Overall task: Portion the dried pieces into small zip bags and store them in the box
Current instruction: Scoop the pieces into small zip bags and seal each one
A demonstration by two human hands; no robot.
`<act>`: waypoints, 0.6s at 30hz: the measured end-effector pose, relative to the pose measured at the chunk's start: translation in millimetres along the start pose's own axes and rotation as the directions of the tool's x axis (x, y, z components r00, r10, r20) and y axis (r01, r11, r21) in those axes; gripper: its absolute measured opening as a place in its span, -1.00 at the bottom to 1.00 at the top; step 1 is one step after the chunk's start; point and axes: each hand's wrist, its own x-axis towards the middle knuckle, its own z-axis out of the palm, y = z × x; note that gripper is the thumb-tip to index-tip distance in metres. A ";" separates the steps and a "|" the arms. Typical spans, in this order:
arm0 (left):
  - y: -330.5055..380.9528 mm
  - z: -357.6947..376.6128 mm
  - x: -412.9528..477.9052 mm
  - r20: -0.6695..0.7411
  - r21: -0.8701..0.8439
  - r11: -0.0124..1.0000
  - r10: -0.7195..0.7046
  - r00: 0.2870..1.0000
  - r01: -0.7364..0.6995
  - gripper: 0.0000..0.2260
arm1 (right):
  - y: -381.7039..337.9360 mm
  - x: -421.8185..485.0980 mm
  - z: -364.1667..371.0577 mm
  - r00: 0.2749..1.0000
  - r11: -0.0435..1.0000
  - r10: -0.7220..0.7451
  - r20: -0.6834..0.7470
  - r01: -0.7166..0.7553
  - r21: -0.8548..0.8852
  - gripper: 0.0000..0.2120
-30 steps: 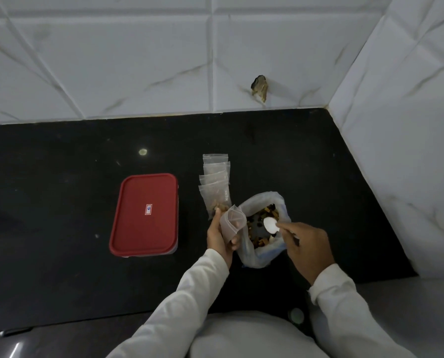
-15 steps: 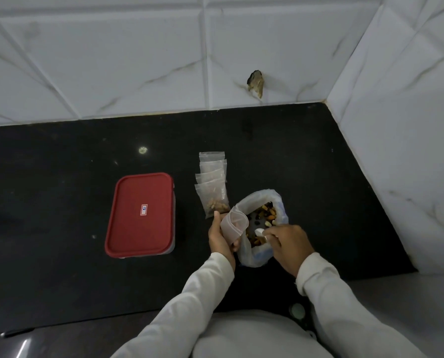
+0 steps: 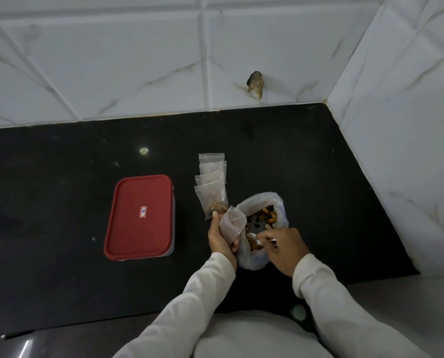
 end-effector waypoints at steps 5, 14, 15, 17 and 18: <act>-1.9 0.5 -0.2 0.034 -0.022 1.000 0.005 0.999 -0.005 -0.54 | 1.8 7.0 -0.2 0.989 0.962 0.145 0.036 -0.149 0.227 -0.83; 7.1 -3.7 1.7 -0.002 0.026 0.999 0.022 1.000 -0.022 -0.48 | 9.7 7.2 -9.2 0.945 0.758 0.302 0.128 -0.319 0.570 -0.83; 8.3 -3.6 -0.1 0.006 0.042 0.999 0.022 1.000 -0.022 -0.45 | 10.1 6.1 -10.0 0.945 0.748 0.303 0.126 -0.318 0.582 -0.83; 10.0 -4.3 0.1 0.039 0.062 0.997 0.046 0.998 -0.048 -0.45 | 11.5 3.9 -12.2 0.942 0.713 0.309 0.133 -0.322 0.623 -0.83; 11.0 -5.4 0.4 0.062 0.062 0.996 0.064 0.996 -0.068 -0.47 | 13.0 3.4 -13.2 0.939 0.688 0.314 0.139 -0.326 0.648 -0.83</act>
